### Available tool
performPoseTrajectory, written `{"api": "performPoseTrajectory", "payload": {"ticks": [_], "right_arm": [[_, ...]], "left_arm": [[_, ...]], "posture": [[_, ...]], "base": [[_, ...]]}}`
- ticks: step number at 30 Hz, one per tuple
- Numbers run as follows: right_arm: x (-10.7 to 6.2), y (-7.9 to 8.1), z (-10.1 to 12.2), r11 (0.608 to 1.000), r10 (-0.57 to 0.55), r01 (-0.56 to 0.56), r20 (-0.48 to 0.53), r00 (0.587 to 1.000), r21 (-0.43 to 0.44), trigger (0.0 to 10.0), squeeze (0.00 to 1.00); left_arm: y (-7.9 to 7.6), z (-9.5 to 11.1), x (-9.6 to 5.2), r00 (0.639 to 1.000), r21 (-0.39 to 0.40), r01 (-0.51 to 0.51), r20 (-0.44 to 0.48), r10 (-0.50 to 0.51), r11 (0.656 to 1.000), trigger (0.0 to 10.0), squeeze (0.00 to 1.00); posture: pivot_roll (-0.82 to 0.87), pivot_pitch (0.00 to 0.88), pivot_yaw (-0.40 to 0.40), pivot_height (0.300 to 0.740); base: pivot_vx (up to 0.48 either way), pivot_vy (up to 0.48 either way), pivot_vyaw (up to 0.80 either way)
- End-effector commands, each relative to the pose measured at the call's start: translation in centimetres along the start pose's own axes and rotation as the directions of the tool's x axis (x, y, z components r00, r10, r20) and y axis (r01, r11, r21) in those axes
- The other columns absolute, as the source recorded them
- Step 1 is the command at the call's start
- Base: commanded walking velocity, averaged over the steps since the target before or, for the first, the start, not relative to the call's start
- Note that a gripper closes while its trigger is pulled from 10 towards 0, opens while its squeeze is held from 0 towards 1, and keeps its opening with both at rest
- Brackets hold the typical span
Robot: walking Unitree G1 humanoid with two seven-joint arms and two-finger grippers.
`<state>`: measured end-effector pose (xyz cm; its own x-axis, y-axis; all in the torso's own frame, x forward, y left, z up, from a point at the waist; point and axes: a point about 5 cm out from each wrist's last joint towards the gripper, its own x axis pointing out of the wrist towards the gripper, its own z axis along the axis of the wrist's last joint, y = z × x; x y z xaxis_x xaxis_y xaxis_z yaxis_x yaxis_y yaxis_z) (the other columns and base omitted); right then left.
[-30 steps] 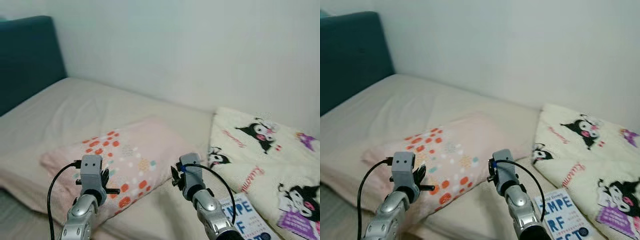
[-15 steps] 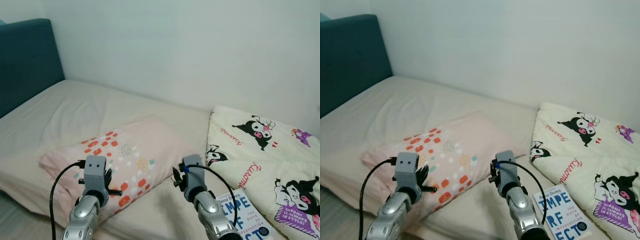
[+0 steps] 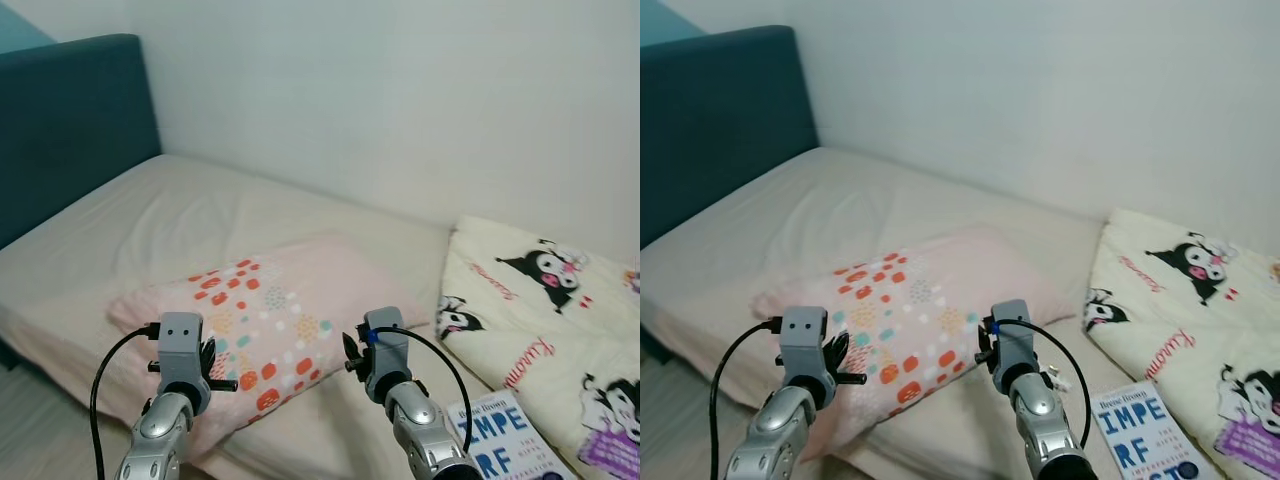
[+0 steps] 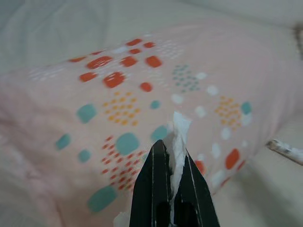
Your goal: Clean up the room
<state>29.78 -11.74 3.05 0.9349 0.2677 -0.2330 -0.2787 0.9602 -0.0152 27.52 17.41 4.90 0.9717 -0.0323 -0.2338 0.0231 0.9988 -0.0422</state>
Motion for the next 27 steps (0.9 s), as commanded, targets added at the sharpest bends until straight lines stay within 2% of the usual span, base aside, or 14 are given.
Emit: {"api": "performPoseTrajectory", "payload": {"ticks": [1, 6, 10, 12, 14, 17, 20, 27], "right_arm": [[-0.03, -0.03, -0.18, 1.0, 0.002, -0.001, -0.015, 1.0, 0.018, 10.0, 0.0], [-0.03, 0.06, -0.18, 1.0, 0.004, -0.004, -0.015, 1.0, 0.023, 10.0, 0.0], [-0.05, 0.03, -0.14, 1.0, 0.005, -0.005, -0.015, 1.0, -0.007, 10.0, 0.0], [-0.02, 0.21, 0.02, 0.999, 0.025, -0.026, -0.008, 1.0, -0.033, 10.0, 0.0], [0.01, 0.3, 0.08, 0.999, 0.031, -0.032, -0.005, 0.999, -0.033, 10.0, 0.0], [0.07, 0.36, 0.13, 0.999, 0.032, -0.032, -0.003, 0.999, -0.007, 10.0, 0.0], [0.07, 0.25, 0.03, 0.999, 0.017, -0.017, -0.008, 1.0, 0.047, 10.0, 0.0], [-0.07, 0.53, -0.29, 0.999, 0.044, -0.044, -0.021, 0.999, 0.028, 10.0, 0.0]], "left_arm": [[0.02, -0.01, 0.0, 1.0, 0.004, 0.003, -0.009, -0.003, 1.0, 10.0, 0.0], [0.11, -0.06, 0.02, 1.0, -0.001, 0.0, -0.016, 0.0, 1.0, 10.0, 0.0], [0.11, 0.02, 0.08, 1.0, 0.004, 0.002, -0.016, -0.002, 1.0, 10.0, 0.0], [-0.1, 0.14, 0.1, 1.0, 0.034, 0.017, -0.021, -0.017, 0.999, 10.0, 0.0], [-0.19, 0.11, 0.08, 1.0, 0.032, 0.021, -0.023, -0.021, 0.999, 10.0, 0.0], [-0.12, 0.0, 0.02, 1.0, 0.003, 0.008, -0.026, -0.008, 1.0, 10.0, 0.0], [0.1, -0.01, 0.0, 1.0, -0.041, -0.008, -0.029, 0.007, 0.999, 10.0, 0.0], [0.34, 0.11, -0.08, 1.0, -0.037, -0.009, -0.022, 0.008, 0.999, 10.0, 0.0]], "posture": [[0.0, 0.005, -0.122, 0.74], [0.0, 0.006, -0.12, 0.74], [0.0, 0.005, -0.118, 0.74], [0.0, 0.003, -0.118, 0.74], [0.0, 0.003, -0.118, 0.74], [0.0, 0.002, -0.118, 0.74], [0.01, 0.0, -0.119, 0.74], [0.01, 0.0, -0.122, 0.74]], "base": [[0.0, 0.0, 0.0], [0.0, 0.0, 0.0], [0.0, 0.0, 0.0], [0.0, -0.411, 0.74], [0.0, -0.48, 0.8], [0.0, -0.466, 0.53], [0.0, 0.0, 0.0], [0.0, 0.0, 0.0]]}}
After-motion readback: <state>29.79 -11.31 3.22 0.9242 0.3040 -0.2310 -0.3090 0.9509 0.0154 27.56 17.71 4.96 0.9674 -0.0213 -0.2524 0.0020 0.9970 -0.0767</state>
